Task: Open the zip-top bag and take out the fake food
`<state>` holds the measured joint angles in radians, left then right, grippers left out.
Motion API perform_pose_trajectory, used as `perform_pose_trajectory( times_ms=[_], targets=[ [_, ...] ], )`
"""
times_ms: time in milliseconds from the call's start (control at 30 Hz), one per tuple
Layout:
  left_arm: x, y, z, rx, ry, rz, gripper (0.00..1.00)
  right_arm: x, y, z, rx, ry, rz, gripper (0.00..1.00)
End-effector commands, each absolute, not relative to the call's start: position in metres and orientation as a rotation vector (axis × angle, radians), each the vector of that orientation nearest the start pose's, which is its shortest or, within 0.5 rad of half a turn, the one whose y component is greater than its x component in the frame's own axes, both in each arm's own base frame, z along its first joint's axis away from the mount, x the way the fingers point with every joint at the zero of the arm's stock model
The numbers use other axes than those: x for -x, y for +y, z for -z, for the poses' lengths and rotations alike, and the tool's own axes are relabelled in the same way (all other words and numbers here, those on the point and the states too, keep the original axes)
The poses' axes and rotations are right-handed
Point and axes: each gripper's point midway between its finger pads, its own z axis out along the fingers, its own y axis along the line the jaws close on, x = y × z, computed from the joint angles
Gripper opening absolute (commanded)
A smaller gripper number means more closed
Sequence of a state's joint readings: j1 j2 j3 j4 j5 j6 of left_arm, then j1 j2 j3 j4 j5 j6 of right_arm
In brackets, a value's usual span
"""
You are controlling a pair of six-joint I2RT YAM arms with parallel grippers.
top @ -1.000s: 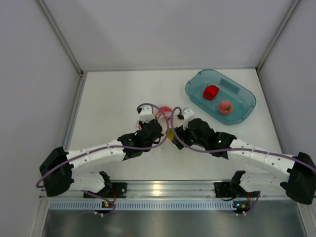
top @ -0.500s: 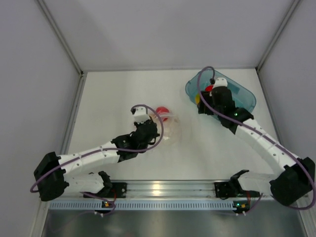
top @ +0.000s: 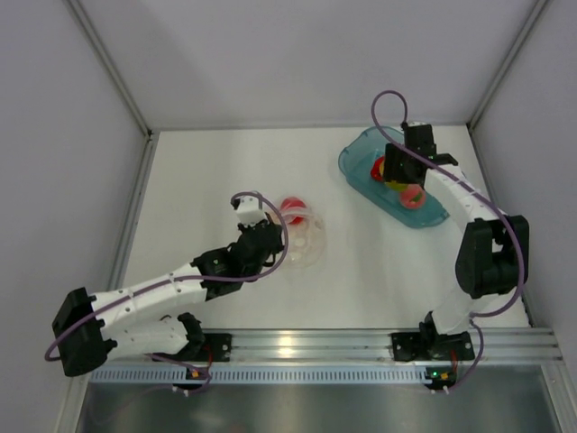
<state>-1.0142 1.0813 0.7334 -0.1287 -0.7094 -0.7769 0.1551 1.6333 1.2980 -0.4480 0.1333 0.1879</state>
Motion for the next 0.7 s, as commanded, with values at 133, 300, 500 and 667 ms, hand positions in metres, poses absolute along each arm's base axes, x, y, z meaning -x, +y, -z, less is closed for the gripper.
perform_pose_trajectory(
  times_ms=[133,300,500,667],
  targets=[
    [-0.253,-0.235,-0.197,0.175,1.932,0.496,0.00,-0.452,0.051,-0.159,0.022,2.359,0.016,0.94],
    [-0.252,-0.236,-0.199,0.172,1.933,0.508,0.00,-0.449,0.047,-0.185,-0.007,2.288,0.024,0.99],
    [-0.251,-0.240,-0.204,0.185,1.931,0.541,0.00,-0.423,0.093,-0.218,0.041,2.173,-0.292,0.99],
    [-0.251,-0.241,-0.209,0.211,1.921,0.566,0.00,-0.382,0.131,-0.224,0.067,2.124,-0.429,0.86]
  ],
)
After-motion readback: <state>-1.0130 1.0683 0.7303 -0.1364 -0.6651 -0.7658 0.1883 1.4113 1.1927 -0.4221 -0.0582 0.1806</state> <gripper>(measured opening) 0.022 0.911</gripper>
